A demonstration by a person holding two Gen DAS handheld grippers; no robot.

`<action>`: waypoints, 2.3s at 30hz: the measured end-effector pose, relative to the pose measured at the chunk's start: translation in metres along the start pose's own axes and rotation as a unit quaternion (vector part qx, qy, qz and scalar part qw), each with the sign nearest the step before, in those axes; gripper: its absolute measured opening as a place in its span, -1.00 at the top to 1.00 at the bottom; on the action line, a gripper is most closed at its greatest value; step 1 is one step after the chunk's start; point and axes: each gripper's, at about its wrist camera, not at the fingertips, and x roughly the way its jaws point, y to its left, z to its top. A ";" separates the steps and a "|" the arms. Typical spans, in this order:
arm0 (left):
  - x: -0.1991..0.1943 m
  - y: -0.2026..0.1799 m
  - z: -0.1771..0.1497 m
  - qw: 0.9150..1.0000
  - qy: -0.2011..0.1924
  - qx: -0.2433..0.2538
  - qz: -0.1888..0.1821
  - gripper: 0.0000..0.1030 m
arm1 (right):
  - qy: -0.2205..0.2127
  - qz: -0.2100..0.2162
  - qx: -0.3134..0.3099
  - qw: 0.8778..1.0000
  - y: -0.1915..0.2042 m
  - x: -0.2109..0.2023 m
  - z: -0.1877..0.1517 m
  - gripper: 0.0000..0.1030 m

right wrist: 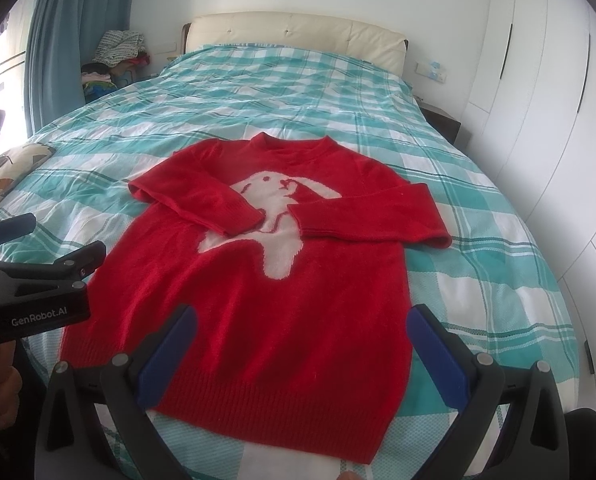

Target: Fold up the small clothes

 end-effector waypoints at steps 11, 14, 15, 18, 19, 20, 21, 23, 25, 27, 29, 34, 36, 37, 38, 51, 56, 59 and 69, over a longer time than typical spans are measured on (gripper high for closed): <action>0.000 0.000 0.000 1.000 0.000 0.001 0.000 -1.00 | 0.005 0.004 0.004 1.000 -0.001 0.001 -0.003 -1.00; 0.000 0.000 0.000 1.000 0.000 0.001 0.001 -1.00 | 0.007 0.005 0.005 1.000 -0.003 0.003 -0.003 -1.00; 0.000 -0.001 0.000 1.000 0.001 0.001 0.001 -1.00 | 0.008 0.005 0.005 1.000 -0.003 0.003 -0.003 -1.00; 0.000 0.000 0.000 1.000 0.000 0.001 0.001 -1.00 | 0.007 0.005 0.005 1.000 -0.003 0.003 -0.004 -1.00; 0.000 0.000 0.001 1.000 0.000 0.001 0.001 -1.00 | 0.008 0.005 0.005 1.000 -0.003 0.003 -0.004 -1.00; 0.000 -0.001 0.000 1.000 0.000 0.001 0.001 -1.00 | 0.008 0.005 0.005 1.000 -0.003 0.003 -0.004 -1.00; 0.000 -0.001 0.001 1.000 0.000 0.001 0.001 -1.00 | 0.008 0.005 0.005 1.000 -0.003 0.003 -0.004 -1.00; 0.000 -0.001 0.001 1.000 0.000 0.001 0.001 -1.00 | 0.008 0.006 0.005 1.000 -0.005 0.004 -0.005 -1.00; 0.000 -0.001 0.001 1.000 0.001 0.001 0.001 -1.00 | 0.008 0.006 0.005 1.000 -0.004 0.004 -0.005 -1.00; 0.000 -0.001 0.001 1.000 0.001 0.001 0.001 -1.00 | 0.007 0.006 0.005 1.000 -0.004 0.004 -0.004 -1.00; 0.000 -0.001 0.001 1.000 0.001 0.002 0.002 -1.00 | 0.007 0.006 0.005 1.000 -0.005 0.005 -0.005 -1.00; 0.000 -0.002 0.001 1.000 0.001 0.002 0.002 -1.00 | 0.008 0.006 0.005 1.000 -0.005 0.005 -0.005 -1.00; 0.000 -0.002 0.001 1.000 0.001 0.002 0.002 -1.00 | 0.008 0.006 0.005 1.000 -0.005 0.005 -0.005 -1.00; 0.000 -0.002 0.001 1.000 0.001 0.002 0.002 -1.00 | 0.008 0.006 0.005 1.000 -0.005 0.005 -0.005 -1.00; 0.000 -0.002 0.001 1.000 0.002 0.002 0.002 -1.00 | 0.008 0.006 0.005 1.000 -0.005 0.005 -0.005 -1.00; -0.001 -0.002 0.000 1.000 0.002 0.004 0.004 -1.00 | 0.005 0.009 0.007 1.000 -0.004 0.003 -0.006 -1.00; -0.001 -0.002 0.000 1.000 0.002 0.004 0.004 -1.00 | 0.005 0.010 0.008 1.000 -0.004 0.003 -0.006 -1.00; -0.003 0.000 -0.001 1.000 0.002 -0.001 0.003 -1.00 | 0.006 0.009 0.007 1.000 -0.003 0.003 -0.006 -1.00; -0.012 0.024 -0.013 1.000 0.012 -0.016 -0.012 -1.00 | 0.008 0.011 0.012 1.000 -0.007 0.004 -0.007 -1.00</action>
